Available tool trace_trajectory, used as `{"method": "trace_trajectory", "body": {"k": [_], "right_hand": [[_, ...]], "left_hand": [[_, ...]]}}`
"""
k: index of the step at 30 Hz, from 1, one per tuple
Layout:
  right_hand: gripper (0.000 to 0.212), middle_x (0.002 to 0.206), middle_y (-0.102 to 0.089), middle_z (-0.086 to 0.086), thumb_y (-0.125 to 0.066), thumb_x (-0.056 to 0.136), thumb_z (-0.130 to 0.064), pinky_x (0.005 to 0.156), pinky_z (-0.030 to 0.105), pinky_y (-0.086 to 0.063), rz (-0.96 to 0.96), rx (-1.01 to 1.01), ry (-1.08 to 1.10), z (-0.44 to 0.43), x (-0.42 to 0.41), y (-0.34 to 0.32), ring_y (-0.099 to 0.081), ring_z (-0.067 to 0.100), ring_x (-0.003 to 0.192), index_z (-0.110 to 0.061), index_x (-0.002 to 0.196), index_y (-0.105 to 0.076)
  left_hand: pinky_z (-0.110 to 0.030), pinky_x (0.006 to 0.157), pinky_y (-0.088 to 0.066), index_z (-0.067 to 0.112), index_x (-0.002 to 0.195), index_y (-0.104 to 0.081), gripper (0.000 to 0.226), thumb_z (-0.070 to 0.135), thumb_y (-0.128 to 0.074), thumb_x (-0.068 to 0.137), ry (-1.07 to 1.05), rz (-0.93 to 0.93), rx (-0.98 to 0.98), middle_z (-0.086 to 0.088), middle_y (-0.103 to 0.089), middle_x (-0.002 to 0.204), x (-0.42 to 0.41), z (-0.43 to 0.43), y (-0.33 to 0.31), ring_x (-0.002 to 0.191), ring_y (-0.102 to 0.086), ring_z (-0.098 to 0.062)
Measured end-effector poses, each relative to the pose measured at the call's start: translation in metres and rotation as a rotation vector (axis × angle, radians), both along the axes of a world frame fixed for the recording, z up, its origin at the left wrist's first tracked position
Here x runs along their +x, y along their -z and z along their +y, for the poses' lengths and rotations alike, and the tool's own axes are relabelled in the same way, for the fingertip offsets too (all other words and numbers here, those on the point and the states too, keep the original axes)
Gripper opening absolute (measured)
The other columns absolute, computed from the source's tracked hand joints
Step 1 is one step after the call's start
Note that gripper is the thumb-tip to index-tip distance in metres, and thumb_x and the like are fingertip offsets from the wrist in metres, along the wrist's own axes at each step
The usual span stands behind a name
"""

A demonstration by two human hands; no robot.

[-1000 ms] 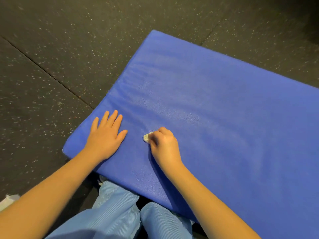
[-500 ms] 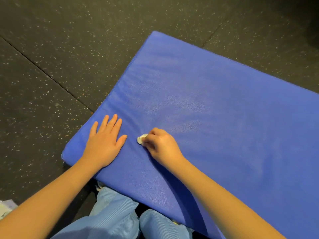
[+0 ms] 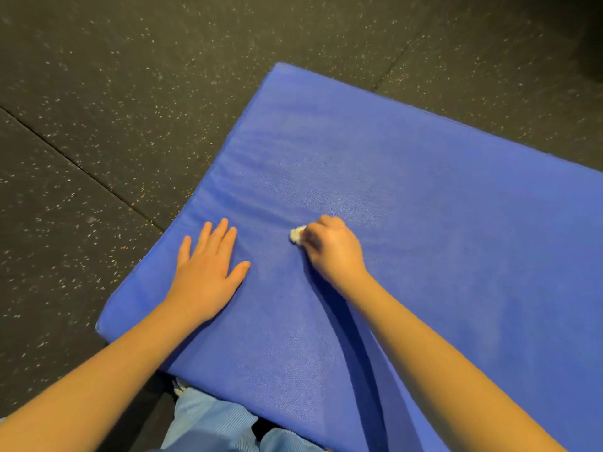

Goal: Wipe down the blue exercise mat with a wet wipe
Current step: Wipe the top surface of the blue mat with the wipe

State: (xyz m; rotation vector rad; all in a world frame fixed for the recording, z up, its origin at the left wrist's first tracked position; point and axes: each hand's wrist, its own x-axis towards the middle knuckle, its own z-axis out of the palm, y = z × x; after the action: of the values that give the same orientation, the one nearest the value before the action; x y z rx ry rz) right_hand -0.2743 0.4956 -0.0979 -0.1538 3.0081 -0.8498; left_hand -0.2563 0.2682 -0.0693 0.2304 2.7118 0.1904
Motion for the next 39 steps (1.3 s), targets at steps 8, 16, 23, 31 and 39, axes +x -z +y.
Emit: {"method": "trace_trajectory", "body": {"k": [8,16,23,31,39], "right_hand": [[0.003,0.073,-0.058,0.008,-0.071,0.079,-0.012,0.05,0.028,-0.042,0.042,-0.097,-0.098,-0.022,0.012,0.005,-0.056,0.032,0.068,-0.012,0.079,-0.069],[0.008,0.07,-0.054,0.013,-0.072,0.077,-0.006,0.041,0.036,-0.046,0.177,-0.076,0.281,-0.018,-0.03,0.012,-0.055,0.034,0.062,-0.006,0.072,-0.065],[0.005,0.069,-0.055,0.006,-0.064,0.079,-0.012,0.047,0.024,-0.029,0.233,0.03,-0.059,0.012,-0.042,0.01,-0.053,0.03,0.062,-0.014,0.078,-0.069],[0.005,0.08,-0.058,0.014,-0.063,0.085,-0.007,0.05,0.038,-0.05,0.171,-0.087,0.034,0.012,-0.061,0.02,-0.059,0.035,0.069,-0.004,0.082,-0.066],[0.021,0.089,-0.059,0.02,-0.056,0.095,-0.018,0.062,0.045,-0.045,0.025,0.053,0.445,0.065,-0.133,0.01,-0.056,0.04,0.076,0.001,0.088,-0.064]], "left_hand": [[-0.048,0.115,-0.007,0.015,0.149,-0.034,0.078,0.058,-0.012,0.087,0.092,0.071,-0.057,-0.003,-0.022,0.159,0.002,0.005,0.015,0.147,-0.014,-0.029],[-0.056,0.111,-0.019,0.009,0.138,-0.049,0.072,0.054,-0.026,0.087,0.102,0.089,-0.02,-0.009,-0.038,0.151,-0.001,0.006,0.018,0.142,-0.026,-0.035],[-0.044,0.117,0.0,0.017,0.152,-0.024,0.083,0.061,-0.01,0.082,0.169,0.103,0.127,0.004,-0.011,0.161,-0.056,0.024,0.018,0.149,-0.002,-0.019],[-0.047,0.111,-0.012,0.01,0.143,-0.044,0.064,0.048,-0.03,0.093,0.28,0.165,-0.005,-0.005,-0.035,0.153,-0.053,0.025,0.033,0.142,-0.021,-0.026],[-0.05,0.116,-0.007,0.012,0.148,-0.033,0.073,0.055,-0.023,0.09,0.301,0.182,0.102,-0.002,-0.022,0.158,-0.089,0.038,0.025,0.147,-0.01,-0.023]]}}
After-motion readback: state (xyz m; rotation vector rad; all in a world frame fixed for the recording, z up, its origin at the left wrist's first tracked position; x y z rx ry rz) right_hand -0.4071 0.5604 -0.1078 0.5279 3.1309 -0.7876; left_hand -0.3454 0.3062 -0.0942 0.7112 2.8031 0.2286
